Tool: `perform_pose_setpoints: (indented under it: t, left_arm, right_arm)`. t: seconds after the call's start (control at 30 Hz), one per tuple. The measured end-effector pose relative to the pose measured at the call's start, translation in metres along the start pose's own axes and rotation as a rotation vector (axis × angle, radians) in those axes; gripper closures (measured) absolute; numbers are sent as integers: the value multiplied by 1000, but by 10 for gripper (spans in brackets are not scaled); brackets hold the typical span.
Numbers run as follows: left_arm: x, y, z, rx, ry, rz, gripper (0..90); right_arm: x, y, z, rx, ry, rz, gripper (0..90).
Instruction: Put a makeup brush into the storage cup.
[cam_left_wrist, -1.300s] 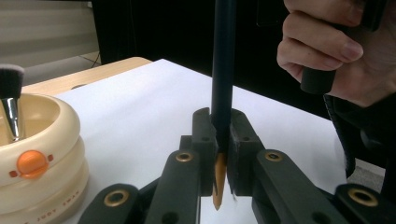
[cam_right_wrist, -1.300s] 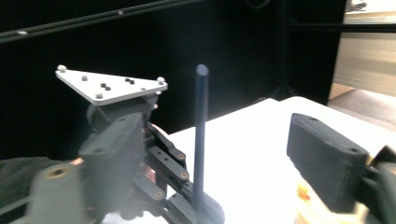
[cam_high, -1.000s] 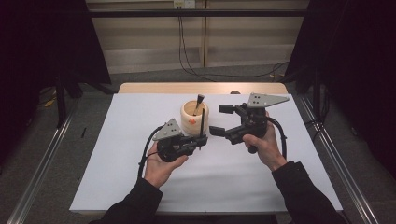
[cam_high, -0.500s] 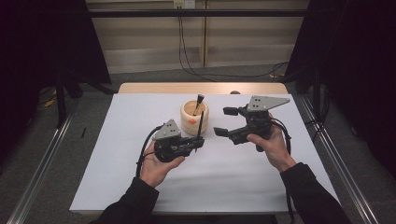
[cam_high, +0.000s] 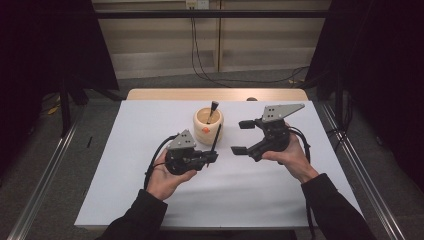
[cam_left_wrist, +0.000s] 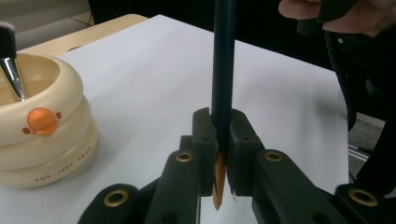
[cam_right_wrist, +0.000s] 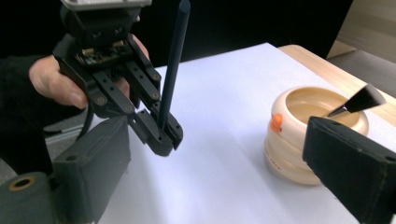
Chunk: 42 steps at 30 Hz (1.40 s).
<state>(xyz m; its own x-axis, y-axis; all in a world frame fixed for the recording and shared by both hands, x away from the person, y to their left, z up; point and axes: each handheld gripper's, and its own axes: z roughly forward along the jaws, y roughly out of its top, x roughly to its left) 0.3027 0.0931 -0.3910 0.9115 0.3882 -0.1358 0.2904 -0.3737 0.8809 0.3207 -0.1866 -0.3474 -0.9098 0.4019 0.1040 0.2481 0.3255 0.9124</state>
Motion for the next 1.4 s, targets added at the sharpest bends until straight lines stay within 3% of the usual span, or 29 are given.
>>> perform_pose_setpoints:
  t: [0.27, 0.53, 0.83, 1.13, 1.4]
  left_arm:
    - [-2, 2, 2, 67, -6, 29, 839]
    - [-2, 4, 2, 132, -9, 43, 840]
    - [-4, 3, 9, 216, -32, 48, 839]
    - [-4, 6, 8, 232, -18, 46, 839]
    - [-6, 6, 11, 291, -18, 80, 840]
  right_arm:
    - [1, -2, 3, 64, 23, -30, 103]
    - [-1, -1, 2, 100, 29, -41, 203]
    - [-5, -2, -1, 184, 84, -37, 295]
    - [-2, -1, -2, 215, 106, -56, 355]
    - [-4, -4, 1, 276, 113, -59, 418]
